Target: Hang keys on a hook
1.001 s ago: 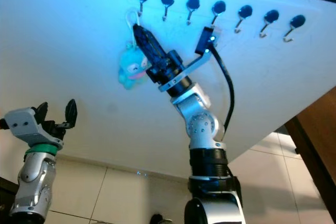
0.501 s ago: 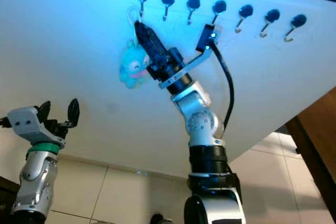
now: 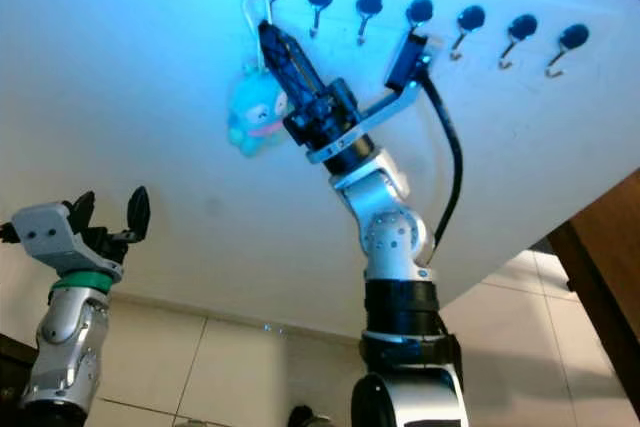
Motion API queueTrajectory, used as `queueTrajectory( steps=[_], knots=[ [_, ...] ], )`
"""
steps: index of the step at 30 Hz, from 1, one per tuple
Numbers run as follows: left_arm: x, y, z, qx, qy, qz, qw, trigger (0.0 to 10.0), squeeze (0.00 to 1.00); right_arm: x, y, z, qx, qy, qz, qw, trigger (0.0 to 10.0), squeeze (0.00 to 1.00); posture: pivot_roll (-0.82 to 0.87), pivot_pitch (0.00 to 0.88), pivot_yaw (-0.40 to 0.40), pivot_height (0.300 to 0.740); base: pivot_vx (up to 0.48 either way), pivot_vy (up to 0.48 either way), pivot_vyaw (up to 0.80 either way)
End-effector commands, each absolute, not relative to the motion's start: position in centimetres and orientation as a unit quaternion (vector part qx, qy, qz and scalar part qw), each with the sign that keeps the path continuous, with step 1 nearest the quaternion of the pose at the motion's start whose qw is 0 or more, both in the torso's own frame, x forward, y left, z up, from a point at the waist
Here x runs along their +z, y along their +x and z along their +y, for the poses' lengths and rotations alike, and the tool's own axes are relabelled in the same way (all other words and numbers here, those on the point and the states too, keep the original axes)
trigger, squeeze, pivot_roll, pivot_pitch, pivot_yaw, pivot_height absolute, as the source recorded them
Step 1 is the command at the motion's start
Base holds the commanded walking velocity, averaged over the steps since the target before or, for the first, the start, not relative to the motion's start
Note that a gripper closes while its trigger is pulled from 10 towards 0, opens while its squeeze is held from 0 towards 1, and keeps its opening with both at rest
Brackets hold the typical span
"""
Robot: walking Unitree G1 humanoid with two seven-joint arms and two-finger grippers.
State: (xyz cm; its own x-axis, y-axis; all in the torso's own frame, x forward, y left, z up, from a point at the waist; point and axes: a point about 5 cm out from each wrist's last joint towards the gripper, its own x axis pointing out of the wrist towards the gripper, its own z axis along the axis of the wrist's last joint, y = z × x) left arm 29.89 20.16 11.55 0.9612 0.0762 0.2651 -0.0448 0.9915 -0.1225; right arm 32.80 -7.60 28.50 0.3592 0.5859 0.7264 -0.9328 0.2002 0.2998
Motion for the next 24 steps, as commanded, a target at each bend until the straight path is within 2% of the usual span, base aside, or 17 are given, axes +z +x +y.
queueTrajectory(
  steps=[1,10,24],
  knots=[
    [10.9,29.7,20.0,0.027,-0.060,-0.127,0.990,10.0,0.00,28.5,32.6,-7.7,0.516,0.372,-0.240,0.733,10.0,0.00,0.20,0.096,-0.005,0.740,0.000,0.000,0.00],
    [10.8,29.8,19.8,0.024,-0.062,-0.126,0.990,10.0,0.00,27.0,33.2,-8.0,0.485,0.371,-0.202,0.766,10.0,0.00,0.19,0.089,-0.009,0.740,0.000,0.000,0.00],
    [10.8,29.8,19.7,0.022,-0.064,-0.126,0.990,10.0,0.00,26.1,33.5,-7.3,0.474,0.364,-0.169,0.784,10.0,0.00,0.19,0.088,-0.013,0.740,0.000,0.000,0.00]
  ],
)
